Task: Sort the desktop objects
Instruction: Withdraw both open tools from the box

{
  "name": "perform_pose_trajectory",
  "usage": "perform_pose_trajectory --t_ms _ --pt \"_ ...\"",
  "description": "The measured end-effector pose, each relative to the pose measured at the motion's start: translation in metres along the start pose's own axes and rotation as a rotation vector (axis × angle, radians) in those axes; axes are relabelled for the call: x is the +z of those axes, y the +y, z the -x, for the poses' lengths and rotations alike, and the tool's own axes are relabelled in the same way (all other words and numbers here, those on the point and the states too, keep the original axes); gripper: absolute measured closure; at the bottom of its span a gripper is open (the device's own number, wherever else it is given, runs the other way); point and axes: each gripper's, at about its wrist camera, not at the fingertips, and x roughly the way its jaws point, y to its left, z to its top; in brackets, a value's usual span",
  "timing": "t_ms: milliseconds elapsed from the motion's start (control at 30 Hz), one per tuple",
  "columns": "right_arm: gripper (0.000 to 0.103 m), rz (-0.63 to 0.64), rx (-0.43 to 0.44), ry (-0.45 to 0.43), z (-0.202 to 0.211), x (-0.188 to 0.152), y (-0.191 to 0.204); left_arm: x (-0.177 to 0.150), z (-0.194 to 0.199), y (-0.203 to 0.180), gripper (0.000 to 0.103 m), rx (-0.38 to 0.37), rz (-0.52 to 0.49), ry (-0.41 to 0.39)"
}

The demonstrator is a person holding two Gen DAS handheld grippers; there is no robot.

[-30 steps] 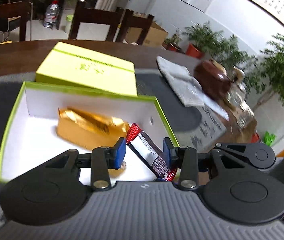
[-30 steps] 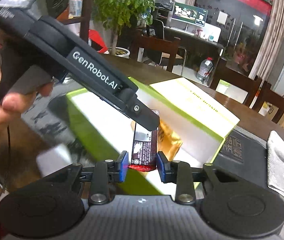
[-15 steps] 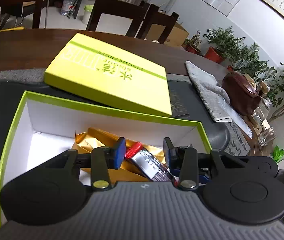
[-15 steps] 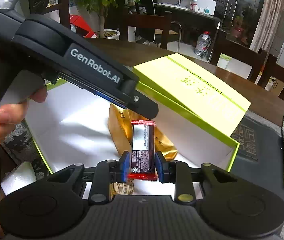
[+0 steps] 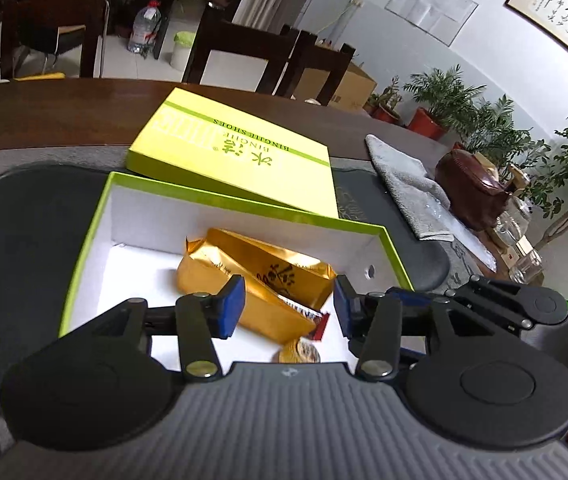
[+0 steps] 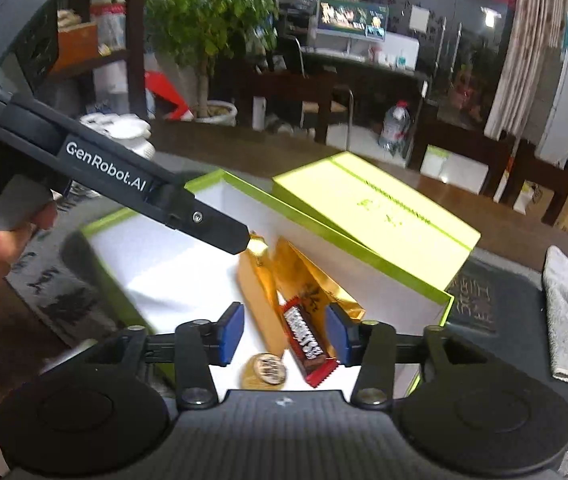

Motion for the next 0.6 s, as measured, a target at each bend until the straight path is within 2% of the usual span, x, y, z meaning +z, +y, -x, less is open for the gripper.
perform_pose_trajectory --t_ms 167,200,267,433,567,600 --pt "0.041 0.046 0.041 -0.045 0.033 -0.01 0.03 -0.02 0.035 0.0 0.053 0.024 -0.023 -0.019" --pt "0.036 0.052 0.054 -0.049 0.038 -0.013 0.035 -0.025 0.041 0.001 0.052 0.031 -0.024 -0.021" --pt "0.03 0.064 0.079 -0.052 0.045 -0.019 0.046 -0.035 0.051 0.005 0.046 0.051 -0.023 -0.02" --pt "0.021 0.084 0.134 -0.002 0.044 -0.04 0.075 -0.062 0.063 0.02 0.045 0.092 0.003 0.016" --pt "0.018 0.105 0.187 0.054 0.032 -0.055 0.097 -0.083 0.062 0.033 0.045 0.134 0.033 0.06" --pt "0.014 0.112 0.197 0.062 0.03 -0.057 0.101 -0.087 0.062 0.036 0.044 0.144 0.041 0.07"
